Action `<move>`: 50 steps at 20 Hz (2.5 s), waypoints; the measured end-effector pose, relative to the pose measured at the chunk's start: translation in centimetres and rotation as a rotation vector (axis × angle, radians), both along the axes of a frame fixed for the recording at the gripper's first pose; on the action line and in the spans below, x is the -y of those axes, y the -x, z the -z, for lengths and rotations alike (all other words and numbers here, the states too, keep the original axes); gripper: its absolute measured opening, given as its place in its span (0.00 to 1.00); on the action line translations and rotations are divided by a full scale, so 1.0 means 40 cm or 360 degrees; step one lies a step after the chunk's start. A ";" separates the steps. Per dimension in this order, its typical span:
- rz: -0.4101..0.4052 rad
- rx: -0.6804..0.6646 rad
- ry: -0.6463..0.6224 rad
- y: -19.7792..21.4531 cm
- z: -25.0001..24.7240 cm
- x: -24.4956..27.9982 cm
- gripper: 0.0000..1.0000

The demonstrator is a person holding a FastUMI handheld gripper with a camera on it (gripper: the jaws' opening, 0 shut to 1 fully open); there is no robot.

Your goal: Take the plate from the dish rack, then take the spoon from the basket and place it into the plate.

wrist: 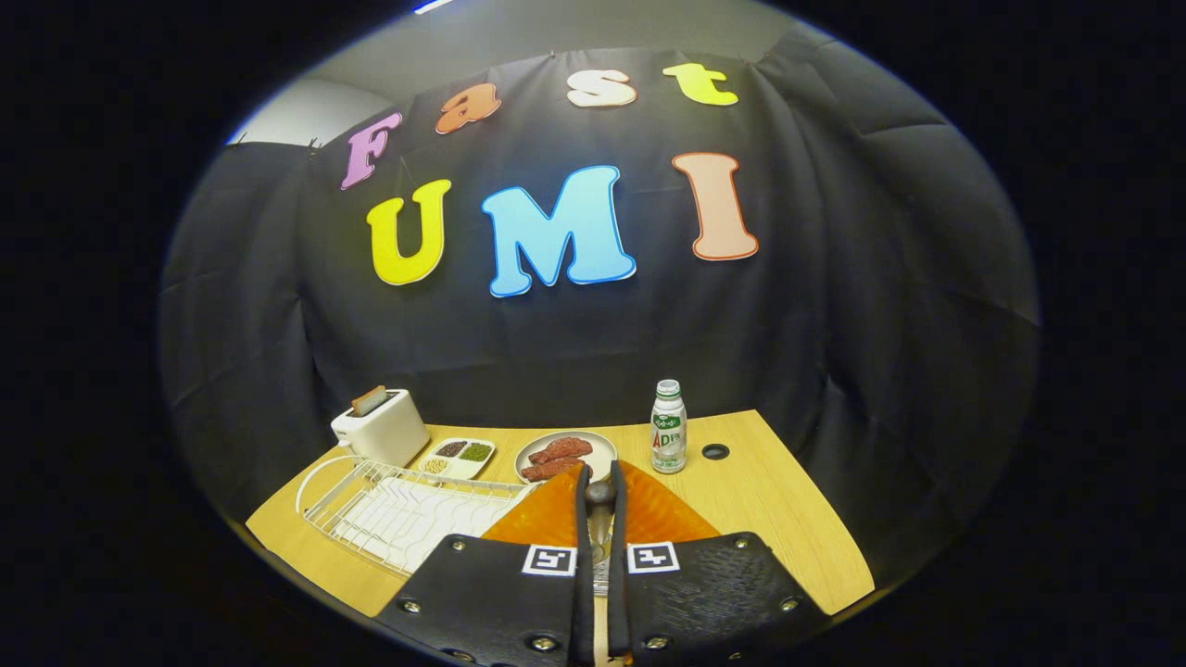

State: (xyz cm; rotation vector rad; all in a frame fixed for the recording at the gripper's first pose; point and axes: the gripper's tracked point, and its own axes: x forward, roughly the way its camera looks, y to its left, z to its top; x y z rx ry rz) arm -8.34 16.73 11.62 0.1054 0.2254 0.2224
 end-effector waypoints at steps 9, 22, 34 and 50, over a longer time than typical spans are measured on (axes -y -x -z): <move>-0.0051 0.0019 -0.0018 0.142 -0.051 -0.068 0.06; -0.0214 -0.0224 -0.0059 0.314 0.149 -0.277 0.06; -0.0412 -0.0404 0.0049 0.341 0.307 -0.423 0.06; -0.0249 -0.0142 0.0134 0.275 0.131 -0.263 0.48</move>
